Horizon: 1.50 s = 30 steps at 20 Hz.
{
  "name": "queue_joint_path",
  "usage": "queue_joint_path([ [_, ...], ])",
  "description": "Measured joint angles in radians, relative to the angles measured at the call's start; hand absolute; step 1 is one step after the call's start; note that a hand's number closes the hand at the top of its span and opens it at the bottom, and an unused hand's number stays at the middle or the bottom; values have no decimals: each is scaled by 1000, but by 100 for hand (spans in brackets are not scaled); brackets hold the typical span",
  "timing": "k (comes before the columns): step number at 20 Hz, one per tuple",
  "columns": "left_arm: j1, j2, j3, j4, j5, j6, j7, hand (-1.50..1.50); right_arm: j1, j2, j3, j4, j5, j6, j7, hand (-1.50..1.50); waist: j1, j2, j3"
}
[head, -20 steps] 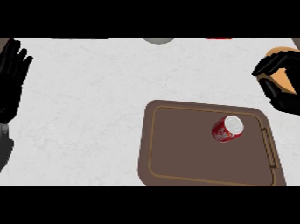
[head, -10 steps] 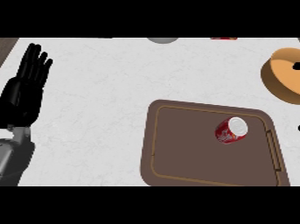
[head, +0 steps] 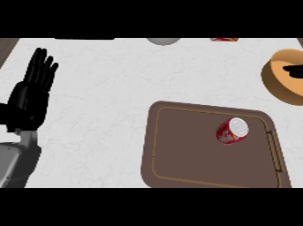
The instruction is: Pick the can from the tray and place it in the pot
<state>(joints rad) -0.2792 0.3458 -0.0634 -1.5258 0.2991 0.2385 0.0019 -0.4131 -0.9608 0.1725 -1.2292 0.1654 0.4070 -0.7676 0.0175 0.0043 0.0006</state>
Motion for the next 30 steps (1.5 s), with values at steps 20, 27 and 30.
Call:
queue_joint_path([
  [20, 5, -50, 54, -16, -65, -31, 32, 0, 39, 167, 91, -172, 277, 119, 223, -150, -17, -5, -1],
  [27, -7, -58, 95, 4, -72, -66, 36, 0, 77, 255, 71, -185, 361, 89, 185, -150, -17, -4, -1],
  [30, 12, -68, 105, 5, -78, -84, 21, 0, 93, 285, 57, -215, 400, 96, 207, -150, -17, -5, -1],
])
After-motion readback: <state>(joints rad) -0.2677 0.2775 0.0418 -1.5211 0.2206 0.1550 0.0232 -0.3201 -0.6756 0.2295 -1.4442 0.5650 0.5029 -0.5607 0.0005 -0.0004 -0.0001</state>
